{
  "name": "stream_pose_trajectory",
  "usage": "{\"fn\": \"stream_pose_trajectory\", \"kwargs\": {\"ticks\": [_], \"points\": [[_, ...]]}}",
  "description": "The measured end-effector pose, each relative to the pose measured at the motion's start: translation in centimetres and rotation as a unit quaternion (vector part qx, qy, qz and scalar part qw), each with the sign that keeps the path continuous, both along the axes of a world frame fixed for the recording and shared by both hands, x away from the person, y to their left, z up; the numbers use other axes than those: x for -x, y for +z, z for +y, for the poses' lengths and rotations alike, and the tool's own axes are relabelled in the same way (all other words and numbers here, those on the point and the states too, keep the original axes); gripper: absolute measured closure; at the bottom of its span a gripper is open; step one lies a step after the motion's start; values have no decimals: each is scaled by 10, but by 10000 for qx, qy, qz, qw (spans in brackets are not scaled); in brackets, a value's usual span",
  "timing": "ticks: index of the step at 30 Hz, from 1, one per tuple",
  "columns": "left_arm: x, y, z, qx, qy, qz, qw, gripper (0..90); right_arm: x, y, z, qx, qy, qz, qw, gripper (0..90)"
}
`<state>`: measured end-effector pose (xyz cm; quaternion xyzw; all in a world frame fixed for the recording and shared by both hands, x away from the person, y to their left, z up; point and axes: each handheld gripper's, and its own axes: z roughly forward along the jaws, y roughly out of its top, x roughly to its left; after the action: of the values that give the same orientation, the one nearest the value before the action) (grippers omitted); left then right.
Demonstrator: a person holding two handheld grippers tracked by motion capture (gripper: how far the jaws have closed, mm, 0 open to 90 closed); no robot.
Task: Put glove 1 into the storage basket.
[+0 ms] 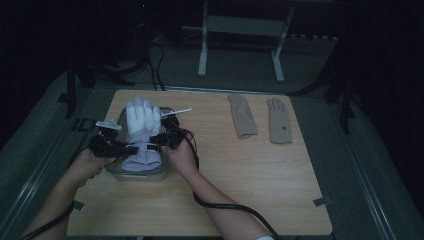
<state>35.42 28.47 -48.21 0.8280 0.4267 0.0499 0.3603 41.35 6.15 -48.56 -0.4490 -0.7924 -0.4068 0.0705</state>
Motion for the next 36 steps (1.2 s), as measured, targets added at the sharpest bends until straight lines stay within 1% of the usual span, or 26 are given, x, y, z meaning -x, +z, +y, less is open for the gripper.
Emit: {"fn": "stream_pose_trajectory", "kwargs": {"ticks": [1, 3, 5, 7, 8, 9, 10, 12, 13, 14, 15, 17, 19, 20, 21, 23, 24, 25, 26, 27, 28, 30, 33, 34, 35, 36], "points": [[-3, -3, -1, -33, 8, 95, 9999, 728, -1, -4, 0, 30, -19, 64, 10000, 768], [-5, -6, -4, -139, -29, 181, 9997, 728, -3, -11, 0, 72, -74, 228, 9997, 766], [-8, -9, -7, -246, -13, 305, 9992, 725, -6, -16, 0, 171, -109, 376, 9991, 764], [-10, -11, -9, -345, -11, 369, 9987, 721, -5, -17, 2, 324, -117, 346, 9988, 759], [-11, -11, -10, -360, 8, 394, 9986, 720, -4, -16, 4, 421, -135, 310, 9985, 758], [-12, -12, -11, -448, 38, 444, 9980, 712, -5, -16, 5, 473, -122, 283, 9984, 749], [-12, -13, -12, -507, 59, 443, 9977, 692, -4, -15, 8, 657, -44, 175, 9977, 722], [-13, -16, -13, -613, 127, 561, 9965, 655, -3, -14, 12, 866, 30, 16, 9962, 678], [-13, -17, -13, -686, 145, 564, 9959, 626, -3, -14, 14, 945, 96, -82, 9954, 640], [-12, -18, -14, -709, 103, 567, 9958, 611, -2, -13, 15, 1019, 138, -159, 9946, 601], [-12, -17, -16, -750, 134, 545, 9956, 595, -1, -13, 15, 1067, 221, -237, 9938, 573], [-12, -16, -17, -740, 144, 560, 9956, 569, 1, -11, 16, 1185, 284, -437, 9916, 553], [-12, -15, -18, -687, 154, 520, 9962, 547, 3, -6, 14, 1167, 337, -580, 9909, 462], [-12, -14, -18, -683, 177, 515, 9962, 546, 4, -3, 12, 1133, 361, -630, 9909, 451], [-12, -13, -18, -670, 207, 505, 9963, 529, 4, 0, 11, 1166, 397, -678, 9901, 443], [-11, -10, -17, -638, 261, 440, 9967, 489, 3, 4, 5, 1091, 415, -730, 9905, 415], [-9, -7, -16, -620, 241, 345, 9972, 467, 3, 7, 1, 1040, 411, -816, 9904, 414], [-8, -4, -15, -583, 276, 242, 9976, 444, 2, 10, -3, 970, 418, -803, 9912, 406], [-8, -4, -15, -583, 276, 242, 9976, 425, 2, 10, -3, 970, 418, -803, 9912, 406], [-7, 5, -12, -360, 466, 87, 9982, 395, 1, 16, -12, 835, 398, -833, 9922, 407], [-7, 9, -11, -328, 625, 13, 9975, 400, 2, 18, -14, 831, 387, -889, 9918, 411], [-7, 18, -13, -431, 828, -171, 9955, 418, 1, 22, -22, 845, 401, -1033, 9902, 411], [-6, 21, -20, -363, 752, -257, 9962, 419, -1, 24, -36, 856, 377, -1101, 9895, 406], [-5, 21, -24, -382, 701, -279, 9964, 419, -2, 24, -40, 809, 362, -1038, 9906, 401], [-4, 21, -28, -334, 655, -284, 9969, 418, -4, 23, -45, 784, 360, -984, 9914, 400], [-4, 21, -28, -334, 655, -284, 9969, 418, -5, 22, -50, 798, 333, -987, 9914, 394]]}}
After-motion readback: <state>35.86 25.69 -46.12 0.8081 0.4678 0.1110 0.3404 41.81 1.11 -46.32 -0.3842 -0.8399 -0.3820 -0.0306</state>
